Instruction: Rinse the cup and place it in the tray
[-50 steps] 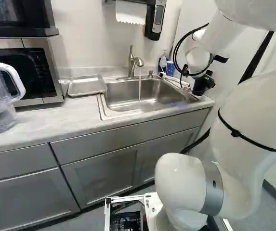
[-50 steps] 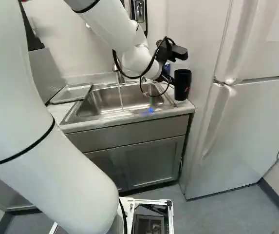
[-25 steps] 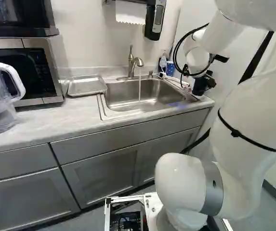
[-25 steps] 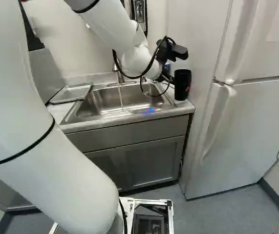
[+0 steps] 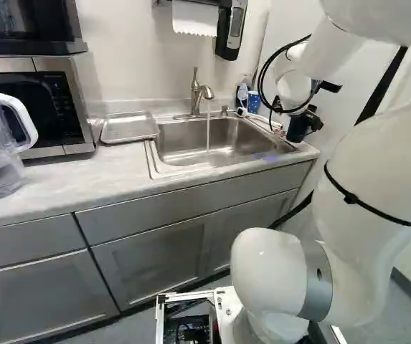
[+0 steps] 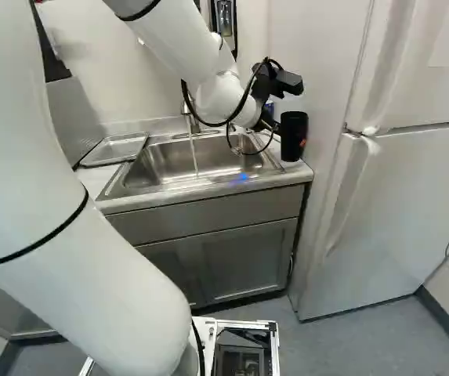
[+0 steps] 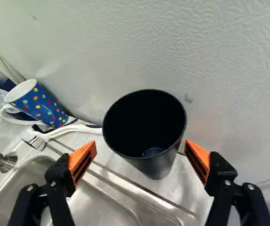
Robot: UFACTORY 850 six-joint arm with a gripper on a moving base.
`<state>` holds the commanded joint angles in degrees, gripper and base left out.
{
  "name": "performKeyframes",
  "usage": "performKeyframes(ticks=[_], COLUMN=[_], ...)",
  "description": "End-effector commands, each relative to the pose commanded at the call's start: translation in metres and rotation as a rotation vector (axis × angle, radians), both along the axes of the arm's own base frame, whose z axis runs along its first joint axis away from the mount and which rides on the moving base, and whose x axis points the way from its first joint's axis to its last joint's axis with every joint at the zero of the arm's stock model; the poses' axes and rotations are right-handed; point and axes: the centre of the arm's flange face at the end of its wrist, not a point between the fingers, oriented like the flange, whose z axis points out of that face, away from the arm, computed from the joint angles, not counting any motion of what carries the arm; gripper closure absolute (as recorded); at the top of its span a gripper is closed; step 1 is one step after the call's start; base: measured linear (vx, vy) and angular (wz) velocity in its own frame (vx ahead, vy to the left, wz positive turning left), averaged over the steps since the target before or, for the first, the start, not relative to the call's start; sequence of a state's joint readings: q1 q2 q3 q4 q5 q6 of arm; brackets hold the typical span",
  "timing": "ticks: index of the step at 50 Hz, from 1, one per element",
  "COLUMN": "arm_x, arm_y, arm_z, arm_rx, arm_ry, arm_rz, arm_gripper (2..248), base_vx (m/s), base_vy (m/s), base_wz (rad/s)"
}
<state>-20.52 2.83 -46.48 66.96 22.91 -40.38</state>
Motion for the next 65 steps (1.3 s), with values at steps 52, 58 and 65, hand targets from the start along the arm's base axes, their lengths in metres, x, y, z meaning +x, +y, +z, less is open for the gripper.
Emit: performKeyframes(ticks=[52,58,65], arm_x=[-0.0009,-0.0010,-0.0011], arm_y=[0.0035,0.0033,0.0030], arm_z=[0.0000,0.0001,0.0004], arm_rx=[-0.114,-0.115,-0.119], arm_ry=[0.111,0.111,0.110], arm_rz=[0.094,0.091,0.088], arm_gripper=[3,3,3], base_vx=[0.000,0.000,0.000], base_vy=[0.000,0.000,0.000], base_wz=[0.000,0.000,0.000])
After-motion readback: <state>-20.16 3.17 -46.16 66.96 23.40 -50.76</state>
